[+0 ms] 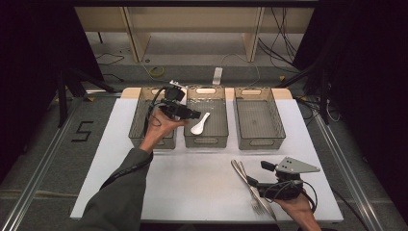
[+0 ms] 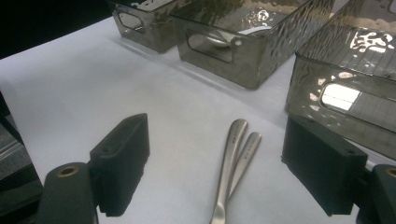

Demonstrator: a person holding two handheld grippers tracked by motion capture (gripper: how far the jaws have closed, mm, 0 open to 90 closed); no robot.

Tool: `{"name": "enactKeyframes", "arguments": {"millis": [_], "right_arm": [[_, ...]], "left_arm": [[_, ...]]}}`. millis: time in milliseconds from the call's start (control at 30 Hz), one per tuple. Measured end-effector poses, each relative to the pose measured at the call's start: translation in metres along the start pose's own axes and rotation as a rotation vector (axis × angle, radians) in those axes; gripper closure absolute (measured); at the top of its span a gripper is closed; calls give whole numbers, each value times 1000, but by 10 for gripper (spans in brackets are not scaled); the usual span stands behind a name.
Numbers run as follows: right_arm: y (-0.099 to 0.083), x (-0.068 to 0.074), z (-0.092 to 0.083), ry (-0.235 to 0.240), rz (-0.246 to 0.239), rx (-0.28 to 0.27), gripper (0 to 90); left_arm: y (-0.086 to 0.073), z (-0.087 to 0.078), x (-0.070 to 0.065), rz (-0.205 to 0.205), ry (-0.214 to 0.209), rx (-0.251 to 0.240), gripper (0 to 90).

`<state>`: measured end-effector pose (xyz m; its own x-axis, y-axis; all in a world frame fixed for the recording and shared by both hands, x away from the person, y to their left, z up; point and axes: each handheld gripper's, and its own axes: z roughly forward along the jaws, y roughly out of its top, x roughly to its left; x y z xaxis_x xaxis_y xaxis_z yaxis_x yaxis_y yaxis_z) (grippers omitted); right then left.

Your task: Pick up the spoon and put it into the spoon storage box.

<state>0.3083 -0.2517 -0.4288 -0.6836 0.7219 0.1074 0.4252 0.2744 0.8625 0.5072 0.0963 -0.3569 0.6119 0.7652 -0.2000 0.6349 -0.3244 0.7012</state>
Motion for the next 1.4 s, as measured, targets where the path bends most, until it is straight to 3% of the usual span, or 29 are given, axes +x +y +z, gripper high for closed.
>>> {"name": "enactKeyframes", "arguments": {"millis": [233,467,600,667,867,967,1100,1400], "right_arm": [[2,-1,3,2,-3,6,252],[7,-5,8,16,-12,24,274],[10,-7,14,34,-24,50,277],[11,-6,16,39,-33,63,277],[15,-9,26,51,-45,87,290],[17,-12,31,53,-51,98,309],[19,-13,37,65,-61,116,337],[21,-19,51,76,-73,155,373]], "left_arm": [[-31,-20,5,-24,-10,-34,257],[-58,-28,5,-33,-39,-60,240],[-69,-28,7,-28,-16,-68,240],[-74,-29,9,-45,-30,-77,239],[-94,-34,9,-30,-46,-101,223],[-105,-33,11,-45,-54,-103,223],[-118,-36,11,-37,-43,-116,220],[-135,-50,7,-31,-57,-153,199]]}}
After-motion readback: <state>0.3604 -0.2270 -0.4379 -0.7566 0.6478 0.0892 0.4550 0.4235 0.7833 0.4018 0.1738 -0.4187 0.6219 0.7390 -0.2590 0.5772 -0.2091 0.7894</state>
